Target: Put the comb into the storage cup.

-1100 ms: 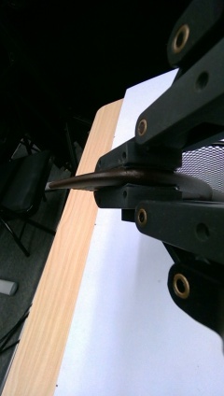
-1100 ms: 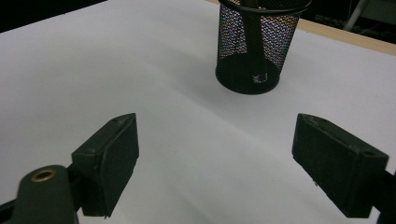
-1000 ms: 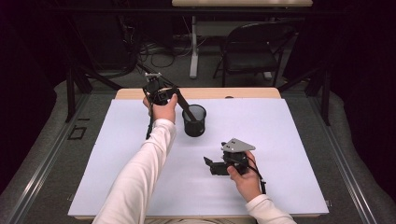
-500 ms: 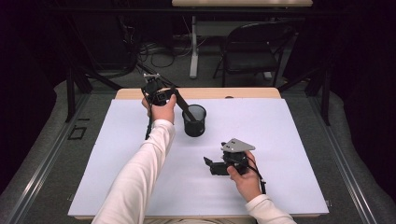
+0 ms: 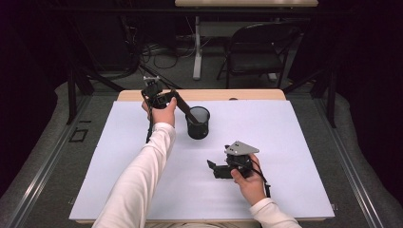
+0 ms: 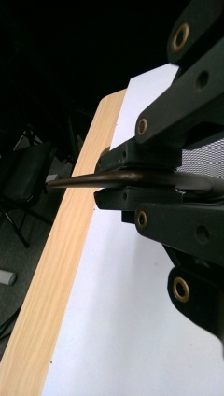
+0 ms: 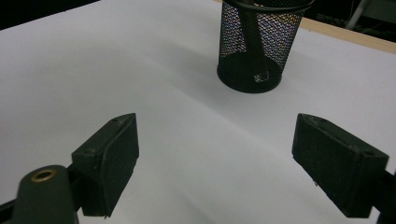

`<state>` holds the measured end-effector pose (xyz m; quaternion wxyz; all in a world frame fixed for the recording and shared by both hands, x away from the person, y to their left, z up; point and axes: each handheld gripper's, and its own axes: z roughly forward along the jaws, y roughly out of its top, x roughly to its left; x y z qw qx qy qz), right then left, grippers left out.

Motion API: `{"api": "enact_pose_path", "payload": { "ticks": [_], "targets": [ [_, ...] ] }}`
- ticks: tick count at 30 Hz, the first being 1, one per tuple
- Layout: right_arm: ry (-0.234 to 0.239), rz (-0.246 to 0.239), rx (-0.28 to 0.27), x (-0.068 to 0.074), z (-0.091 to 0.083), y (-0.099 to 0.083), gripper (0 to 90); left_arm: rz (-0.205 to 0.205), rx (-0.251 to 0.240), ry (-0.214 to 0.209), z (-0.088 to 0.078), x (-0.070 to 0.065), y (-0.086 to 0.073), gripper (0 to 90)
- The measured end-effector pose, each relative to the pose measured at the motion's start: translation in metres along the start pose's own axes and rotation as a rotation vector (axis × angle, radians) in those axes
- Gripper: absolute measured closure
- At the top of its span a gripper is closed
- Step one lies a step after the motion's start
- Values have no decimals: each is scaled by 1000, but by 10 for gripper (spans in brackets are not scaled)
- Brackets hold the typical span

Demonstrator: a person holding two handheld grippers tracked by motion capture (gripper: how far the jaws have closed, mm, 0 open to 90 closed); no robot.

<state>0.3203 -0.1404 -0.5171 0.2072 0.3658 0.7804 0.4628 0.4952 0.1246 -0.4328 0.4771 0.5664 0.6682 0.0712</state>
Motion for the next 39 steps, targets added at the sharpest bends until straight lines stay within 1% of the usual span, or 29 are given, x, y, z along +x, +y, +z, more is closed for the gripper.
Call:
{"api": "enact_pose_path", "payload": {
  "ticks": [8,16,20,22,24,29,30,34,36,39],
  "targets": [
    [0,-4,5,0,1,0,146,-5,0,-5,0,1,-1,814],
    [-1,-6,7,1,1,0,147,-4,-2,-11,-1,1,0,766],
    [-2,-6,10,1,1,0,147,-10,-8,-18,-1,2,0,715],
    [-3,-7,11,1,1,0,147,-11,-9,-15,-2,3,1,686],
    [-3,-7,10,1,1,0,147,-22,-11,-17,-2,3,1,654],
    [-2,-10,9,1,1,0,147,-23,-23,-13,-3,5,2,577],
    [-2,-10,9,1,1,0,147,-28,-23,-12,-3,5,2,569],
    [-4,-11,9,1,2,-1,147,-27,-27,-7,-4,7,4,538],
    [-4,-13,10,1,2,-1,147,-31,-28,-10,-5,7,4,525],
    [-4,-14,14,1,2,-1,147,-41,-26,-20,-6,8,5,480]
  ]
}}
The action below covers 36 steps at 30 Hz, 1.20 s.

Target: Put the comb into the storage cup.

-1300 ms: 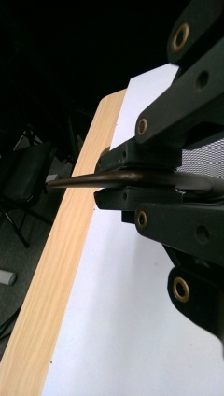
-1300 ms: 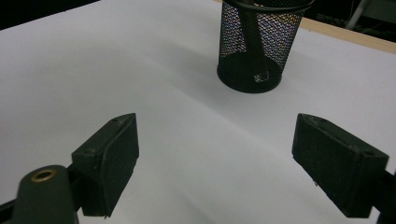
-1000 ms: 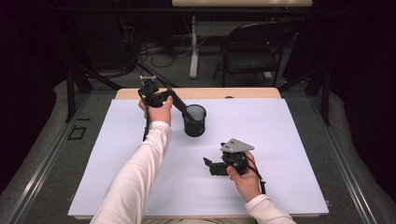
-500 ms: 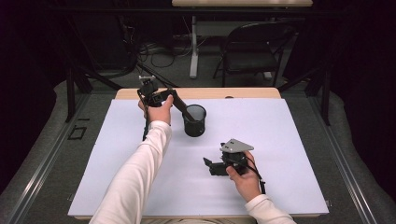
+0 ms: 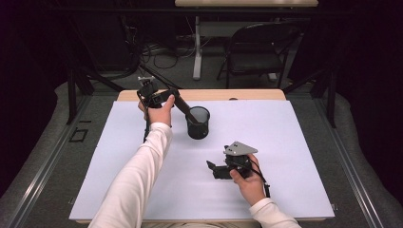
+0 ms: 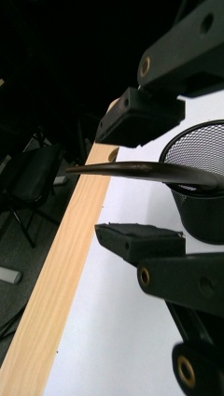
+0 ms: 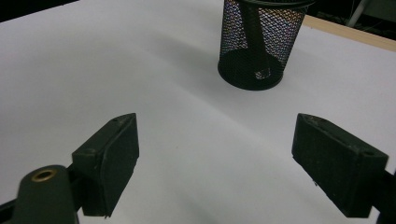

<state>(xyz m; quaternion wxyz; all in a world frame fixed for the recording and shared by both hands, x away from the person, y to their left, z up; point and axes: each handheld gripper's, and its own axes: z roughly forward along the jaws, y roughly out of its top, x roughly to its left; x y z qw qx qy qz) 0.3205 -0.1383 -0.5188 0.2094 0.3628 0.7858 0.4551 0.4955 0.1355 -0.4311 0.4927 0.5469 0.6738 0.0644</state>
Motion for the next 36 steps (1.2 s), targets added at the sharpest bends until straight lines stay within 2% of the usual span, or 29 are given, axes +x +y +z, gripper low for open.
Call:
{"api": "enact_pose_path", "payload": {
  "ticks": [1,7,11,20,31,36],
  "targets": [
    [0,0,1,0,0,0,147,-3,3,-4,-1,0,0,468],
    [-1,0,2,0,0,0,147,40,-20,17,-5,-1,2,415],
    [0,-2,2,0,0,0,147,48,-33,24,-9,0,4,392],
    [-1,-3,7,1,1,-1,147,78,-36,11,-16,2,8,381],
    [-1,-4,13,1,2,-1,147,123,-11,-1,-24,-2,9,373],
    [-1,-4,12,1,2,-1,147,164,1,-1,-29,-4,9,369]
  ]
}}
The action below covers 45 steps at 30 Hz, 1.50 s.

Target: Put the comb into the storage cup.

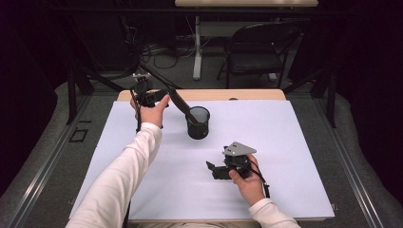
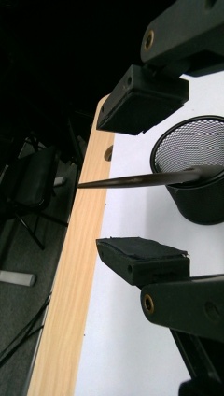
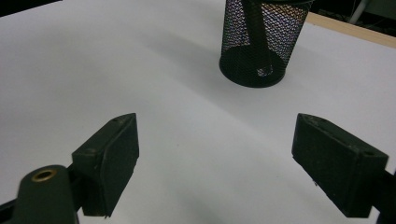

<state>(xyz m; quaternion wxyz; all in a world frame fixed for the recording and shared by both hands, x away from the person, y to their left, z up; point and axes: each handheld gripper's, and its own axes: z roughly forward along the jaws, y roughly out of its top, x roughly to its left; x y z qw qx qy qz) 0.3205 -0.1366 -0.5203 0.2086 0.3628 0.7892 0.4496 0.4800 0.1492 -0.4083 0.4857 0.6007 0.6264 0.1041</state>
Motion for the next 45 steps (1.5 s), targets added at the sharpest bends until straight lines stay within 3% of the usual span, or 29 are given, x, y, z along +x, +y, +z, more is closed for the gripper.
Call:
{"api": "enact_pose_path", "payload": {
  "ticks": [8,12,14,22,28,31,38,43,45],
  "targets": [
    [2,-1,-1,0,1,0,147,110,22,11,-9,-1,1,351],
    [2,-1,5,1,2,0,147,206,21,23,-13,-3,0,365],
    [2,-3,5,1,2,0,147,234,42,23,-16,-4,-1,379],
    [3,-2,4,1,2,0,147,258,67,8,-28,-3,-4,399],
    [2,-2,6,1,3,-1,147,283,82,-6,-38,0,-6,362],
    [3,-2,6,2,2,-1,147,338,63,-19,-41,3,-8,335],
    [3,-2,6,2,2,-1,147,387,65,-40,-49,10,-11,326],
    [3,-2,6,2,2,-1,147,397,64,-72,-56,13,-12,322],
    [2,-3,7,2,3,-1,147,419,70,-65,-60,14,-14,319]
  ]
}}
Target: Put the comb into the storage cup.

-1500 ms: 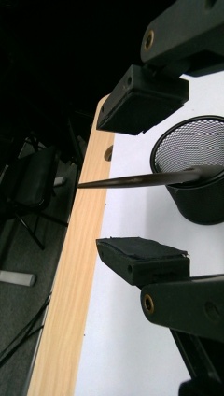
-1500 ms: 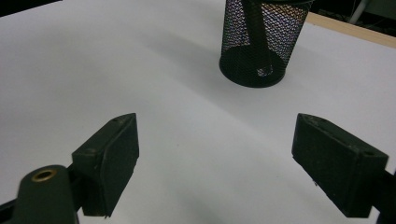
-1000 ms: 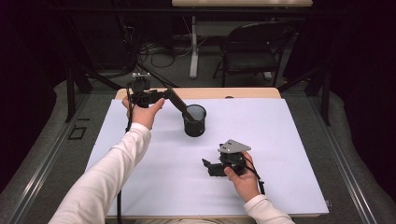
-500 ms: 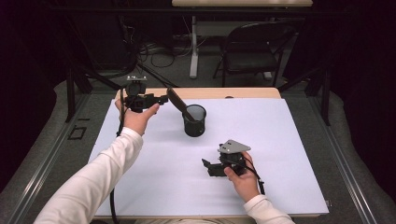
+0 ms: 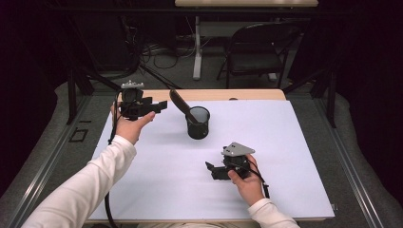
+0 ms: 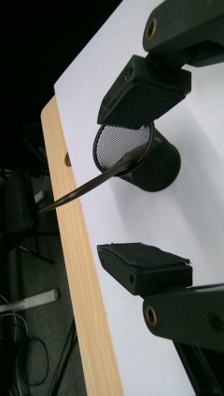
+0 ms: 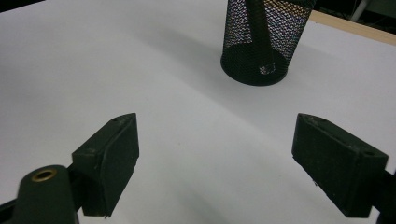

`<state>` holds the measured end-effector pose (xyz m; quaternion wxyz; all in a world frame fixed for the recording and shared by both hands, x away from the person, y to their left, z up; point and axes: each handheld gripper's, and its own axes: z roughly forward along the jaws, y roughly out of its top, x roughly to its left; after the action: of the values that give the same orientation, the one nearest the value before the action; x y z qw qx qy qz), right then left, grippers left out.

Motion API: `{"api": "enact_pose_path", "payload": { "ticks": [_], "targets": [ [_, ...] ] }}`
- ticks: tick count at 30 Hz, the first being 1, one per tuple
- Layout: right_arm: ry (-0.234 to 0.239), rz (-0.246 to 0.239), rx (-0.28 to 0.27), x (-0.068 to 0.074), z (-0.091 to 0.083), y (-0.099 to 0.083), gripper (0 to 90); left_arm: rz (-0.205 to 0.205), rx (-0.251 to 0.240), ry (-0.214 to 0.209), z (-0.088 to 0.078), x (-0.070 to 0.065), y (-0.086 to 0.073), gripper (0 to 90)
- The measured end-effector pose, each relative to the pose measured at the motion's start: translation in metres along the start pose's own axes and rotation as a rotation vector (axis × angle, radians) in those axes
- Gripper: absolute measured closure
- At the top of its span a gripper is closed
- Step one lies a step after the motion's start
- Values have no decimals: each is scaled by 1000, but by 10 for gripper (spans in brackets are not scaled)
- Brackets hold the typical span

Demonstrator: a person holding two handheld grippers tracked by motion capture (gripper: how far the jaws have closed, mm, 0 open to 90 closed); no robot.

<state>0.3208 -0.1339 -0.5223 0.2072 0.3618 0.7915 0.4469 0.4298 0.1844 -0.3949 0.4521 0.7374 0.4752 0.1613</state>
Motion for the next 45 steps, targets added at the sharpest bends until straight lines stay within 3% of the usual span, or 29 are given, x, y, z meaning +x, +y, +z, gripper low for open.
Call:
{"api": "enact_pose_path", "payload": {
  "ticks": [4,10,23,32,35,45],
  "targets": [
    [0,0,2,1,0,0,147,35,-6,-22,-4,0,-5,320],
    [-2,-1,0,1,0,0,147,17,20,-66,-8,-3,-10,289],
    [-6,0,-5,0,-1,1,147,64,31,-111,-16,-8,-18,164],
    [-9,1,-5,-1,-2,1,147,104,36,-162,-22,-15,-25,161],
    [-7,1,-6,-1,-2,1,147,111,48,-155,-23,-17,-27,161],
    [-12,7,-12,-3,-4,2,147,126,53,-188,-27,-20,-35,161]
  ]
}}
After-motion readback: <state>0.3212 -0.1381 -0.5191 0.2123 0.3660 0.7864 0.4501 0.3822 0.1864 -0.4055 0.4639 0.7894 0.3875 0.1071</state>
